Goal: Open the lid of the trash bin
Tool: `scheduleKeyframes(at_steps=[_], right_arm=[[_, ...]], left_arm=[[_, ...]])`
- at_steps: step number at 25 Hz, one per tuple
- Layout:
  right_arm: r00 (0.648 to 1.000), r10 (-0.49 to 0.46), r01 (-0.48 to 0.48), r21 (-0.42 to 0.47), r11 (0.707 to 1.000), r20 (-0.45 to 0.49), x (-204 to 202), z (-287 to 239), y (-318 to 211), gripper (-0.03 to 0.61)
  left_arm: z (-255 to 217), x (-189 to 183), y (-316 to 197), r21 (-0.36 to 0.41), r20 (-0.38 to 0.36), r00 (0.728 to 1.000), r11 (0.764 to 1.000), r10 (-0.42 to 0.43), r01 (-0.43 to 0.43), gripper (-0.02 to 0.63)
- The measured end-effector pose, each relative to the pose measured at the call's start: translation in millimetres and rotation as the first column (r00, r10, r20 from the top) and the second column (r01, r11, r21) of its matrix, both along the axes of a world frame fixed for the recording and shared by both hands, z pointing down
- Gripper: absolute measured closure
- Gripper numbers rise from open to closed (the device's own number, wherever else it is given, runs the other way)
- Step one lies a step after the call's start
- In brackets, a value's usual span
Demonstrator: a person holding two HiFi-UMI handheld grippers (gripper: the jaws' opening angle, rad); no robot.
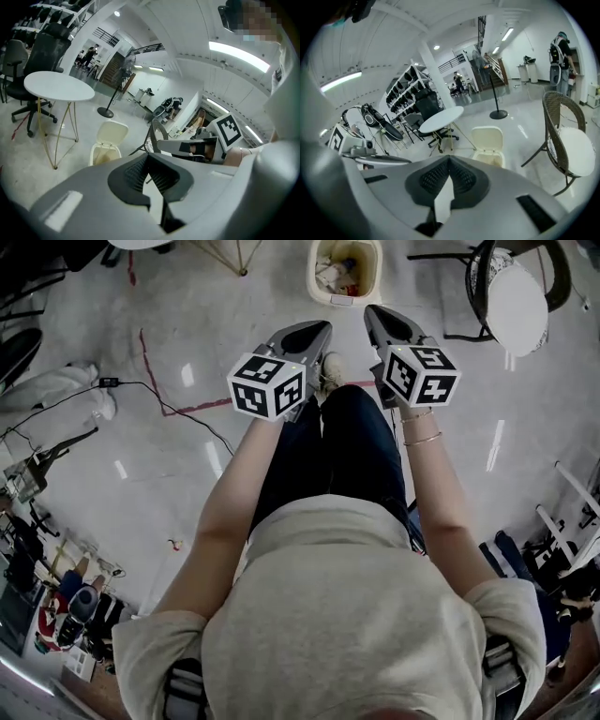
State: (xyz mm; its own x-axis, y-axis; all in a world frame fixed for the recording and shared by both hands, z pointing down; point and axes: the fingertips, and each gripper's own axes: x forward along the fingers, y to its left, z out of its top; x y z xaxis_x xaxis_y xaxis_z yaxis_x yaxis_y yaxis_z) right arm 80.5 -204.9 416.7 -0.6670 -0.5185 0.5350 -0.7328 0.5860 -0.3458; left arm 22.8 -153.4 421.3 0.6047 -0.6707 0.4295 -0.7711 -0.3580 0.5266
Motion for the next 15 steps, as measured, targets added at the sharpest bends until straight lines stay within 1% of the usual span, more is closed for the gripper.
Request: scheduleKeyframes(at_steps=[4,7,10,13,15], right_arm=[[0.999,-0.053,0.053,0.068,0.996,0.005,-7.4,-45.9,18.1,0.572],[0.997,-0.067,0.063,0.128,0.990,0.028,-5.7,-81.7,19.2,0.572],[0.997,-0.070,0.064,0.180,0.982,0.028,0.2,-112.4,16.8,0.572],[0.996,-0.088,0.081,0.239,0.968,0.018,0.3,-144.1,13.7,0.572],[0.990,-0.137,0.124,0.268,0.955,0.029,-5.8,-160.7,16.1,0.572]], left_arm=[[-36.0,6.9,1.3,0.047,0.011,0.999,0.998,0.043,-0.043,0.604],[-70.3,10.0,-7.0,0.109,0.022,0.998,0.992,0.060,-0.062,0.604],[-105.6,15.5,-9.8,0.168,0.024,0.997,0.983,0.076,-0.079,0.604],[-133.9,16.1,-10.7,0.209,0.039,0.996,0.974,0.077,-0.084,0.604],[-148.9,15.6,-10.1,0.239,0.035,0.996,0.968,0.077,-0.083,0.604]])
